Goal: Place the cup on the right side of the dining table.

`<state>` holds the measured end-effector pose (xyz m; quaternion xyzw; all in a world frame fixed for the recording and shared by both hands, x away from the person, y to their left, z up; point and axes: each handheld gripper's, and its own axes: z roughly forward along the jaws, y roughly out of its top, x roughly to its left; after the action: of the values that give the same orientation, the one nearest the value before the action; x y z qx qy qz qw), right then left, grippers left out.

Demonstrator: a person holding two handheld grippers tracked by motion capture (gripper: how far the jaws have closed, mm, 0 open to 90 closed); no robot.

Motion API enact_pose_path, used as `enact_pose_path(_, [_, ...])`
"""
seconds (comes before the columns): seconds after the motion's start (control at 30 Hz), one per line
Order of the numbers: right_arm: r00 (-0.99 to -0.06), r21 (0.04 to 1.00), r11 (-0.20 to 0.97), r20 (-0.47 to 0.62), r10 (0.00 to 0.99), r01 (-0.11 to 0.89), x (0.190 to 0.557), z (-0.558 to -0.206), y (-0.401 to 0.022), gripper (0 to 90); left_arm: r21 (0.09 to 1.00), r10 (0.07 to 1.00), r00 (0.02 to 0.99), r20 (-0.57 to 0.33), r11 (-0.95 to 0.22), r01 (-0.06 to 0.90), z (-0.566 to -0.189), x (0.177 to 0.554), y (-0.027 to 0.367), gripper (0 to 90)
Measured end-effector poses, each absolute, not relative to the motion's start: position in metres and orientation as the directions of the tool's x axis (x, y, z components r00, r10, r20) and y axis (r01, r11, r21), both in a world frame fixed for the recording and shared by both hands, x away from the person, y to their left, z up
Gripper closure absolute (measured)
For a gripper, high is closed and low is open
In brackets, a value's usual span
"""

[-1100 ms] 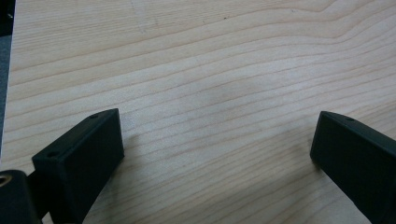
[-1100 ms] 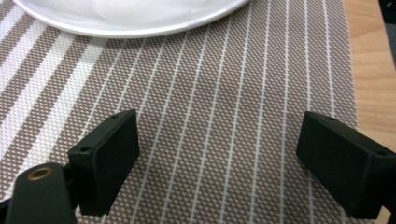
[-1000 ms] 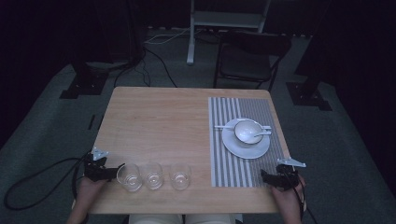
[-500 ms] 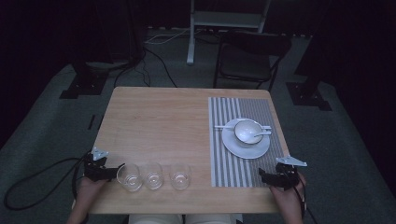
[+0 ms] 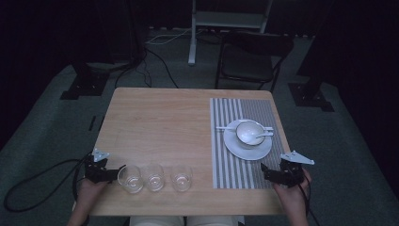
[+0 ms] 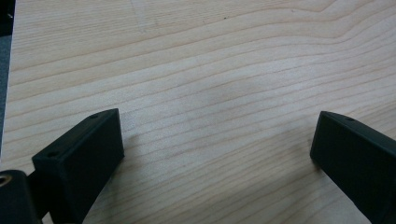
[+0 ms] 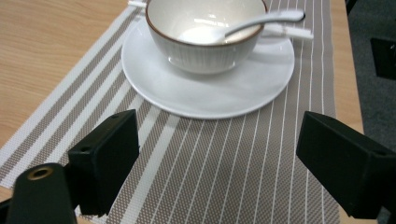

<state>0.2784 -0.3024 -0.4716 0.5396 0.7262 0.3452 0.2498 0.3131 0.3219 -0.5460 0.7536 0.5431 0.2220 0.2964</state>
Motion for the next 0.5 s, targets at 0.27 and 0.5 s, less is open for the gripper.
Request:
enact_pose_path(0.27, [-0.33, 0.793, 0.203, -0.002, 0.944, 0.574, 0.283, -0.453, -0.291, 12.8, 0.688, 0.95, 0.312, 0.012, -0.234, 0.686, -0.546, 0.313, 0.322, 3.1])
enact_pose_path(0.5, [-0.374, 0.816, 0.221, -0.006, 0.927, 0.535, 0.286, -0.436, -0.277, 12.8, 0.688, 0.95, 0.312, 0.013, -0.235, 0.687, -0.546, 0.313, 0.322, 3.1])
